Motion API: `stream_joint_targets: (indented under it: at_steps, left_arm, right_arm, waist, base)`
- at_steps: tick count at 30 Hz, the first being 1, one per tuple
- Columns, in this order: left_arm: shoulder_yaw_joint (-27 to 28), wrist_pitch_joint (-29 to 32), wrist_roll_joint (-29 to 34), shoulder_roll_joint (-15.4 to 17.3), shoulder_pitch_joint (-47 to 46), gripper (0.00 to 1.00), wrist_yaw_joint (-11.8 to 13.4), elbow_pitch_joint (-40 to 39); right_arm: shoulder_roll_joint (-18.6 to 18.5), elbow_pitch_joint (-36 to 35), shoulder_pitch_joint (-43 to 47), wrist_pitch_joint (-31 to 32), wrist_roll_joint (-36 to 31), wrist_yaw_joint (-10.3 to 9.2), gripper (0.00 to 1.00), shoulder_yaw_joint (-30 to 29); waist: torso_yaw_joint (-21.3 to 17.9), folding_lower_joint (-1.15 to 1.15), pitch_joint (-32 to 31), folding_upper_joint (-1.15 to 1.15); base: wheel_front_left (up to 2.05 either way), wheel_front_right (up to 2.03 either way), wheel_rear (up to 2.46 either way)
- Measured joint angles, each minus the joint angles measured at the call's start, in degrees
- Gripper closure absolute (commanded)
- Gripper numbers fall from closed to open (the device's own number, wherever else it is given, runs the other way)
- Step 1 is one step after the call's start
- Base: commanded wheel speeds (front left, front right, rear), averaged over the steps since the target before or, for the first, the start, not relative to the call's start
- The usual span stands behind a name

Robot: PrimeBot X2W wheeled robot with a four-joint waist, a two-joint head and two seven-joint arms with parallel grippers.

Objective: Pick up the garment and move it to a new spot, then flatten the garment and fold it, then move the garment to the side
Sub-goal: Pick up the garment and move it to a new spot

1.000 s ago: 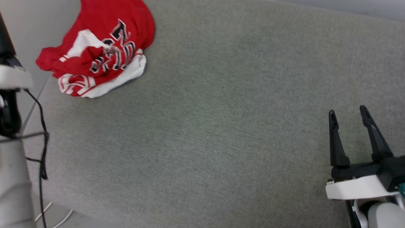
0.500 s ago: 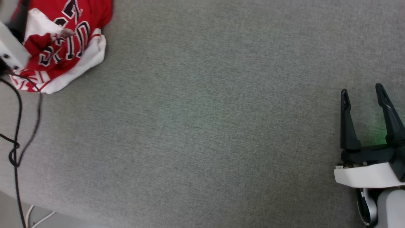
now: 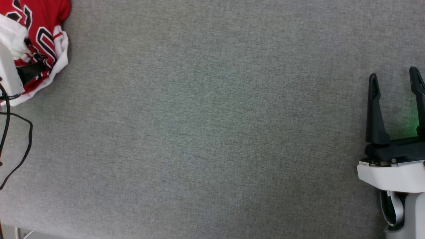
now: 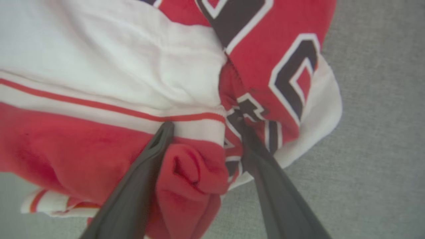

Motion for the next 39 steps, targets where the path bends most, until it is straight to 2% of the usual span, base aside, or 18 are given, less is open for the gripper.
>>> stream_joint_targets:
  at_steps: [5,6,7,8,13,19,23,30,35,39]
  left_arm:
    - [-1.1,0.22,-1.09,-0.51,-1.09,0.0,0.0,3.01]
    - [-1.46,0.22,-1.1,-0.47,-1.3,0.34,0.0,3.24]
    - [-1.82,0.1,-1.21,-0.47,-1.47,0.95,0.0,3.41]
    - [-2.11,0.03,-1.52,-0.51,-1.55,1.0,0.0,3.55]
    - [-3.74,-2.02,-2.41,-0.55,-2.13,1.0,0.08,3.6]
    - [-5.66,-5.94,-2.0,1.3,-3.97,1.0,0.05,0.88]
    - [-7.22,-7.36,-1.37,3.9,-6.5,1.0,0.01,-2.88]
    - [-10.66,-8.26,-0.26,6.55,-11.46,1.0,0.01,-12.2]
    - [-14.04,-6.54,0.9,6.27,-15.78,1.0,0.01,-18.48]
    - [-17.01,-4.92,1.43,4.32,-18.8,1.0,0.0,-22.88]
  right_arm:
    - [0.13,-0.18,-0.14,-0.18,0.01,0.01,0.0,0.02]
    - [0.15,-0.16,-0.17,-0.18,0.01,0.01,0.0,0.02]
    - [0.16,-0.13,-0.18,-0.18,0.01,0.01,0.0,-0.03]
    - [0.2,-0.07,-0.18,-0.18,0.0,0.02,0.0,-0.13]
    - [0.22,0.88,-0.14,-0.18,0.05,0.0,0.0,-0.4]
    - [0.46,2.52,0.24,0.09,0.84,-0.01,0.0,0.07]
    - [0.77,3.47,0.93,0.1,1.69,-0.01,0.0,0.45]
    - [1.01,4.85,2.64,0.1,4.93,-0.01,0.0,0.59]
    - [1.01,5.39,3.59,0.11,6.99,-0.01,0.0,0.59]
    - [1.02,5.68,3.72,0.1,8.62,-0.01,0.0,0.53]
  waist:
    - [-1.16,-0.02,1.03,0.0]
    - [-1.29,-0.02,1.08,0.0]
    - [-1.33,-0.02,1.06,0.0]
    - [-1.32,-0.02,0.98,0.0]
    - [-0.82,-0.01,-0.57,0.0]
    - [-0.38,0.0,-4.4,0.0]
    - [-0.38,0.0,-7.66,0.0]
    - [-1.68,0.0,-13.48,0.0]
    - [-4.33,0.0,-16.33,0.0]
    - [-7.26,0.0,-17.88,0.0]
  base:
    - [0.0,0.0,0.0]
    - [0.0,0.0,0.0]
    - [0.0,0.0,0.0]
    - [0.0,0.0,0.0]
    - [0.0,0.0,0.0]
    - [0.0,0.0,0.0]
    - [0.0,0.0,0.0]
    - [0.0,0.0,0.0]
    - [0.0,0.0,0.0]
    - [0.0,0.0,0.0]
